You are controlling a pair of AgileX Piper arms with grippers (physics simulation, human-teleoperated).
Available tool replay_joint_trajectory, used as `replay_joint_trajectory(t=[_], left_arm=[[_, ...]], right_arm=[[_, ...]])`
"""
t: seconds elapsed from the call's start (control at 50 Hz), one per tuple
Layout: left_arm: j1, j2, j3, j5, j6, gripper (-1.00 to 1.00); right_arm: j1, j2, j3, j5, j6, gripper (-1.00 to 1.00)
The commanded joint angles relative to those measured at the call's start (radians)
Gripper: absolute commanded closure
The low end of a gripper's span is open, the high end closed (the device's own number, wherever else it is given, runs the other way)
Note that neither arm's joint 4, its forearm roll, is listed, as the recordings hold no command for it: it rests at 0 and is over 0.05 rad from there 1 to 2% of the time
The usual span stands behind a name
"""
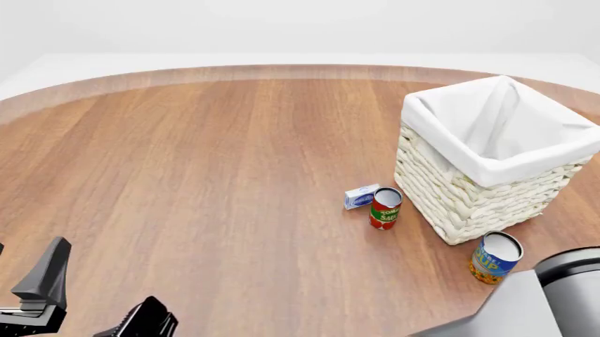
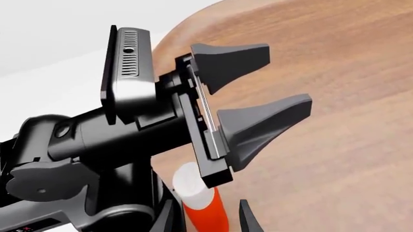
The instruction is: Pick up the ketchup, and put it in the basket.
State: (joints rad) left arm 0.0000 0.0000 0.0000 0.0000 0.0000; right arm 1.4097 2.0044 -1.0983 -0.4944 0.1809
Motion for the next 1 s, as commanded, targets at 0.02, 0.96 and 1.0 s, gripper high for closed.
replay_joint_trajectory(t=[0.02,0.96,1.0], left_arm=[[0.000,0.000,0.000,0.000,0.000,-1.00],[0.000,0.000,0.000,0.000,0.000,-1.00],[0.000,0.000,0.000,0.000,0.000,-1.00]], right_arm=[[-0.001,0.022,-0.018,0.003,0.005,-1.00],[0.001,0.098,-0.088,0.002,0.020,-1.00],[0.001,0.099,-0.087,-0.001,0.022,-1.00]])
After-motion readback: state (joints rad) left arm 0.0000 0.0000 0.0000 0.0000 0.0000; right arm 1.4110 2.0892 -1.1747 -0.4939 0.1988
